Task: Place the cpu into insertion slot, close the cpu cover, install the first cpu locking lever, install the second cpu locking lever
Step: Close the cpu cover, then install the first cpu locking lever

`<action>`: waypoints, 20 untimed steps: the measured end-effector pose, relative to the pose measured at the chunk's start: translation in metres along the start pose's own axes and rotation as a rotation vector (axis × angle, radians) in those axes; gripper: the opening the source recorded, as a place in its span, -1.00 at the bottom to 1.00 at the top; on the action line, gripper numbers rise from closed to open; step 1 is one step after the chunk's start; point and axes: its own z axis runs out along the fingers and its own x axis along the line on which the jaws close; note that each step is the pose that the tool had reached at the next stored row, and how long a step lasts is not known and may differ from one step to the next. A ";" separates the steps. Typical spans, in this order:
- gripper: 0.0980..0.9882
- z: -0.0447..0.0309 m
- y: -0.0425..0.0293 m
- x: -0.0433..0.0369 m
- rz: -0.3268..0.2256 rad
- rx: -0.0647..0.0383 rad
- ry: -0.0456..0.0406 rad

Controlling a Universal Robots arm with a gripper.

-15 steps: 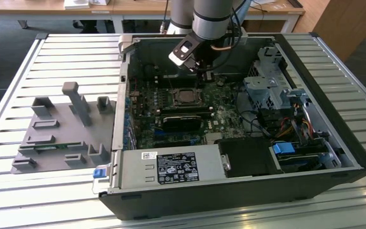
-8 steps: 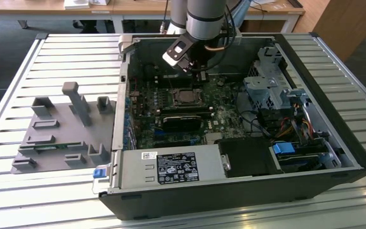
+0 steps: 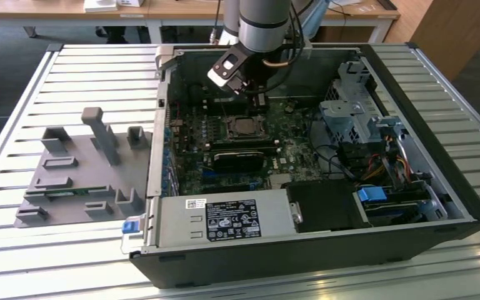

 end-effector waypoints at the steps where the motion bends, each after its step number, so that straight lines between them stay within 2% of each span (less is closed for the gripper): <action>1: -0.98 0.0000 -0.0007 0.0000 0.000 0.000 0.0000; 11: -0.98 -0.0001 -0.0049 0.0002 0.000 0.000 -0.0001; 20: -0.98 -0.0012 -0.0053 0.0003 0.000 0.000 -0.0007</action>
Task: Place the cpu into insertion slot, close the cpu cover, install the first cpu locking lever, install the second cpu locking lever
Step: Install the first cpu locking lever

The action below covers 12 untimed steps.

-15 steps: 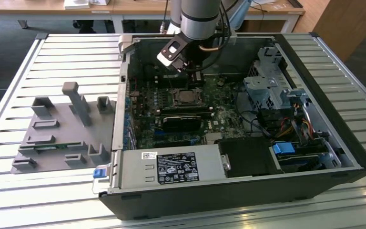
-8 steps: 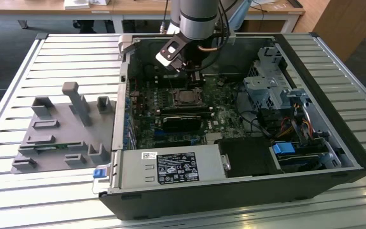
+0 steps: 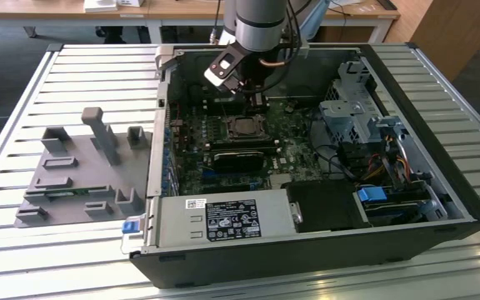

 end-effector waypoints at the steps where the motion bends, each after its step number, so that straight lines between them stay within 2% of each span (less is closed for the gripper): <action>1: -0.98 -0.0007 0.0000 0.0000 0.000 0.000 0.0000; 12: -0.98 -0.0155 0.0003 0.0007 0.000 0.002 -0.0008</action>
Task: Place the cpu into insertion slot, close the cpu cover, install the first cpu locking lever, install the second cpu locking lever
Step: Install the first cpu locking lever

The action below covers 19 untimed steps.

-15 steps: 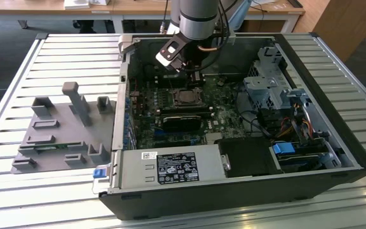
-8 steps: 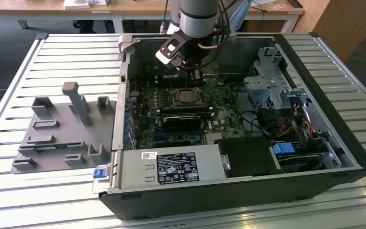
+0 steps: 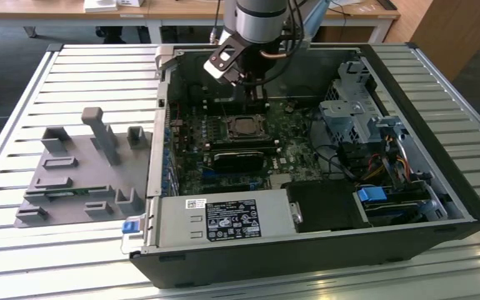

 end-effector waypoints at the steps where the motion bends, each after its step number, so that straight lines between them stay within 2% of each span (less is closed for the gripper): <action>1: -0.98 -0.0022 0.0000 0.0001 0.000 0.000 0.0000; 11: -0.98 -0.0283 0.0004 0.0011 0.000 0.000 -0.0036; 13: -0.98 -0.0292 0.0002 0.0012 -0.008 0.000 -0.0053; 19: -0.98 -0.0289 0.0001 0.0012 -0.110 0.004 -0.0068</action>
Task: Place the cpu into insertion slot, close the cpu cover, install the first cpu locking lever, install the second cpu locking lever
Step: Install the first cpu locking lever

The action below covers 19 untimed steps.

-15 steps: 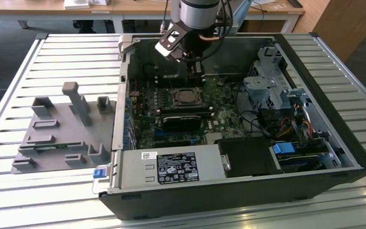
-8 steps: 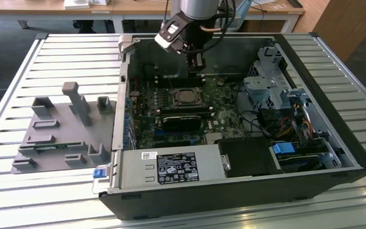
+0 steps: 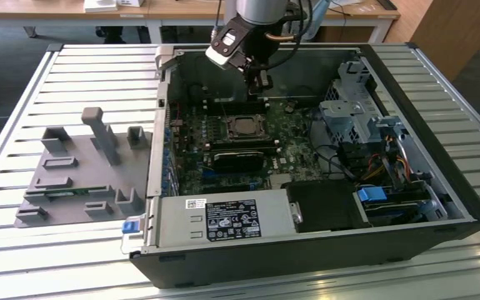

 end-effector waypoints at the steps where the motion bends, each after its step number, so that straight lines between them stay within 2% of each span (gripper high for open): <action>1: -0.98 0.0001 0.0000 0.0000 -0.017 0.001 -0.0005; 14: -0.98 0.0010 -0.0003 0.0000 -0.147 0.005 0.0001; 19: -0.98 0.0013 -0.0006 0.0001 -0.174 0.006 -0.0005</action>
